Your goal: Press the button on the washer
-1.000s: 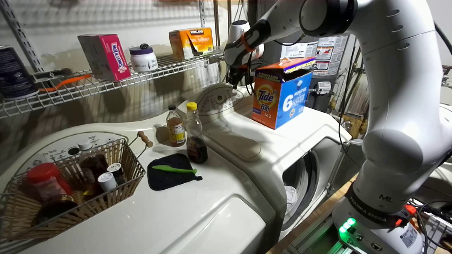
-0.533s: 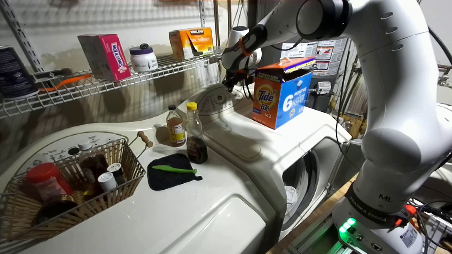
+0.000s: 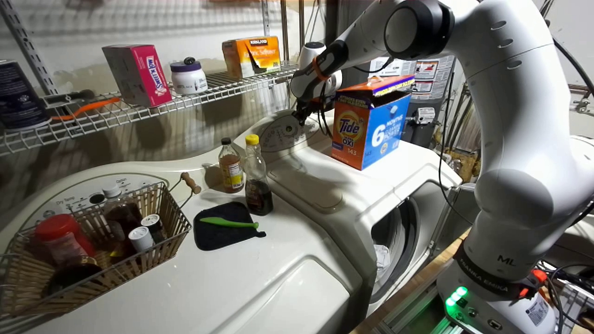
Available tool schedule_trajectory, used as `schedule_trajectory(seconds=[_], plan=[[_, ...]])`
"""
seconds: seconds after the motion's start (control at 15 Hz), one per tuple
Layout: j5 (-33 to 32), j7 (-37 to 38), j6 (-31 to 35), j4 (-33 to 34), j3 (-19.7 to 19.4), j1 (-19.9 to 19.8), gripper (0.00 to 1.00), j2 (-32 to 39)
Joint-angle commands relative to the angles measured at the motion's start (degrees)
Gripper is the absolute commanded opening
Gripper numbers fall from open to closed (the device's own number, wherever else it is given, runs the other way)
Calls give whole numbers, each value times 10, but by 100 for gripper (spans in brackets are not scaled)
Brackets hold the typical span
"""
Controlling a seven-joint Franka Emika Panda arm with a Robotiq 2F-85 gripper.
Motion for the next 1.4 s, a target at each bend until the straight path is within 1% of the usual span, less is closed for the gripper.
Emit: schedule_trajectory(seconds=[0.0, 0.67, 1.13, 1.27, 1.33], plan=[[5, -10, 8, 24, -3, -1, 0, 17], [1, -5, 14, 39, -12, 1, 0, 29], [2, -8, 10, 52, -9, 1, 0, 40], [1, -6, 5, 59, -9, 5, 0, 46], [-7, 9, 0, 66, -17, 16, 0, 51]])
